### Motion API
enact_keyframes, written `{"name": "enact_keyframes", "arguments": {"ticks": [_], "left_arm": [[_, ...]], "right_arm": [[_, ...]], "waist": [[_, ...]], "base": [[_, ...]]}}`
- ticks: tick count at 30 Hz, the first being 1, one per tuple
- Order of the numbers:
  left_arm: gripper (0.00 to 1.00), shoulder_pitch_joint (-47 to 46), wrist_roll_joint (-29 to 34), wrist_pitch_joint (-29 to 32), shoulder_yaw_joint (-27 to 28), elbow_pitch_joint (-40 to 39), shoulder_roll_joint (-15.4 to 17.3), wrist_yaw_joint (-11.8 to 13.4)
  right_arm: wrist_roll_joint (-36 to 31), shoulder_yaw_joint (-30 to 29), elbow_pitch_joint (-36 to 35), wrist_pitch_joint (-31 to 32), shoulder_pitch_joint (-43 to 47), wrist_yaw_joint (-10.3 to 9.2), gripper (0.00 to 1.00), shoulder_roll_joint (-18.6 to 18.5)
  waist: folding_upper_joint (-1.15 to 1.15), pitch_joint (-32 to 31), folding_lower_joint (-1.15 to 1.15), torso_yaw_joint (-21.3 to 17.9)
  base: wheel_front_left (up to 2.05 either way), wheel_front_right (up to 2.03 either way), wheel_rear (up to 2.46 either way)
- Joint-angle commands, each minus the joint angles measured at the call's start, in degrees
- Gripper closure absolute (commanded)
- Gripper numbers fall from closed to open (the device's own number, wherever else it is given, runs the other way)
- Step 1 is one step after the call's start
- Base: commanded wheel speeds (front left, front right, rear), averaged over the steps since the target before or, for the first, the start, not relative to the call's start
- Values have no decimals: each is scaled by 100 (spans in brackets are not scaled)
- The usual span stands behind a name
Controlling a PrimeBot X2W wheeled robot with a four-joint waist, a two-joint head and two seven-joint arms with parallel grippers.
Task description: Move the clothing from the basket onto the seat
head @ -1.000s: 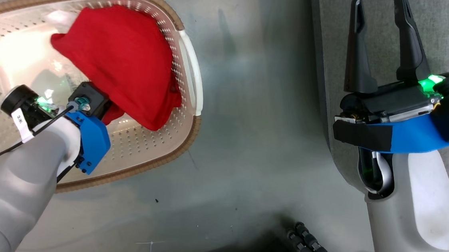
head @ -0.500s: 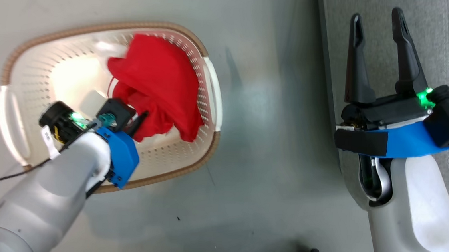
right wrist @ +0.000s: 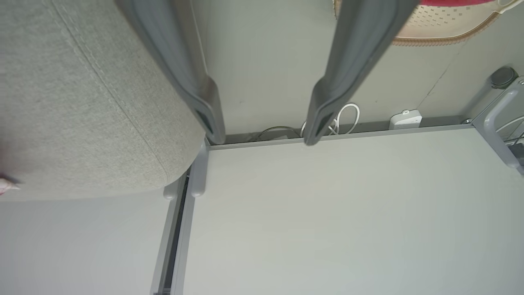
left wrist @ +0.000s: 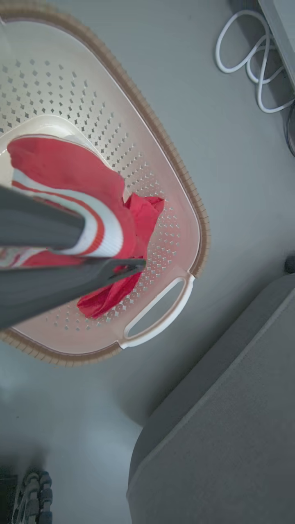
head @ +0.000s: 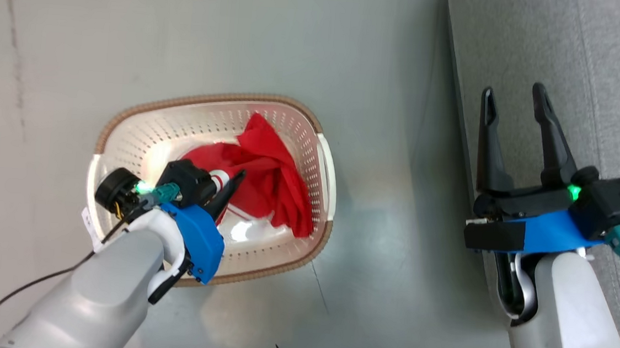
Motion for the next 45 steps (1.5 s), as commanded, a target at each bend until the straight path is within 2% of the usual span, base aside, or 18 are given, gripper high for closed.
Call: {"name": "enact_keyframes", "arguments": {"ticks": [1, 9, 24, 33, 45], "left_arm": [[100, 141, 75, -25, 106, -110, 33, 37], [100, 897, 654, -26, 932, -999, 123, 161], [100, 1524, 1282, -27, 1769, -1910, 39, 205], [100, 1392, 1508, -27, 1985, -2449, -74, 185], [100, 922, 1568, 51, 1882, -2811, -327, 147]], "right_arm": [[-40, -31, 30, -3, 111, -4, 0, -5], [-95, -111, 182, -3, 592, -4, 0, -36], [-17, -131, 396, -3, 1160, -5, 0, -131], [7, -165, 449, -3, 1529, -4, 0, -94], [41, -198, 508, -3, 1859, -4, 0, -59]], "waist": [[0, -320, 1, 163], [0, -1111, 1, 359], [0, -2208, 1, 609], [0, -2717, 1, 737], [0, -3231, 1, 876]], "base": [[0, 0, 0], [0, 0, 0], [0, 0, 0], [0, 0, 0], [0, 0, 0]]}}
